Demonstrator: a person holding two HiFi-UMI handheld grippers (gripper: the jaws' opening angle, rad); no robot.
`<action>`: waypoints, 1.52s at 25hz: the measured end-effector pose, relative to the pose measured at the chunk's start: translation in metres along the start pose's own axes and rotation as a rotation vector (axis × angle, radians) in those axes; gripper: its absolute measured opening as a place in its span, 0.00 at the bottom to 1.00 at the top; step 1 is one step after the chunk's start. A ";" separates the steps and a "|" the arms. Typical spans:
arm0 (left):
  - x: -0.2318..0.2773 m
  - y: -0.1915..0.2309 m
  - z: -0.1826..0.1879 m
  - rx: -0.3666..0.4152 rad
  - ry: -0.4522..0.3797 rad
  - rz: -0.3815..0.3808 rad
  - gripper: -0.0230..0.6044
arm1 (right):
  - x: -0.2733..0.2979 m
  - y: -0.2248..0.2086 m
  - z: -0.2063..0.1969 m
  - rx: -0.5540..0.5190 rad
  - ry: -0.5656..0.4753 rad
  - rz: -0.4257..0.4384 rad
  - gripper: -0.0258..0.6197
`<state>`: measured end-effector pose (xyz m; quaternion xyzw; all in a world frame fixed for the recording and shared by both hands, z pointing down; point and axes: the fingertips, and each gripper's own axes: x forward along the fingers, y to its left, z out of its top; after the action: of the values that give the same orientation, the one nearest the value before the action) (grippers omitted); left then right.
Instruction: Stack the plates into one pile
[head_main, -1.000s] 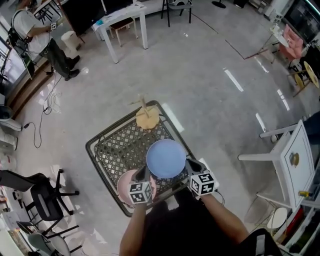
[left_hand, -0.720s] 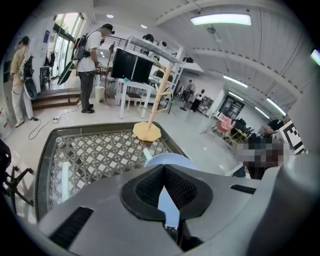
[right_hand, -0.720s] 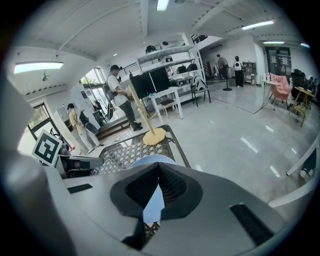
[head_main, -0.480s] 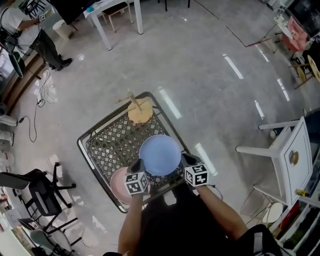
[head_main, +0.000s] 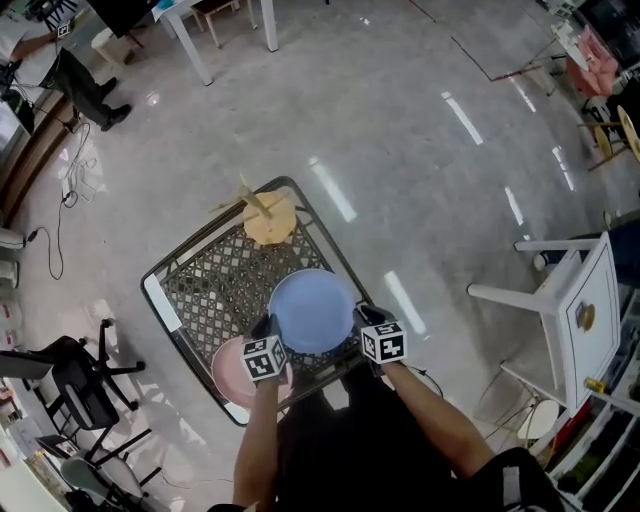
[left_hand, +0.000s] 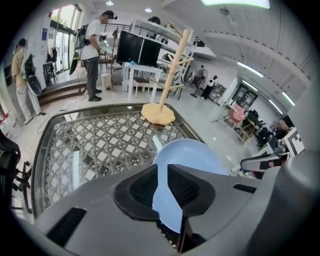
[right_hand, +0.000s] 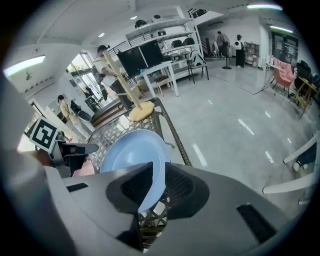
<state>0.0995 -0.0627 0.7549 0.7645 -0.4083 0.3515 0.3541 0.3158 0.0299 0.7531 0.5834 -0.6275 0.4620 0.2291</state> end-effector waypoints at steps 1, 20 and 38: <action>0.002 0.001 -0.001 -0.001 0.007 0.002 0.12 | 0.003 -0.002 -0.002 0.003 0.011 -0.004 0.13; 0.049 0.016 -0.041 -0.010 0.171 0.038 0.22 | 0.041 -0.018 -0.043 0.063 0.191 -0.011 0.13; 0.042 0.004 -0.041 0.009 0.170 0.012 0.09 | 0.042 -0.031 -0.040 0.108 0.218 -0.070 0.08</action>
<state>0.1034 -0.0468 0.8116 0.7311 -0.3795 0.4192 0.3818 0.3259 0.0452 0.8163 0.5627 -0.5525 0.5475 0.2800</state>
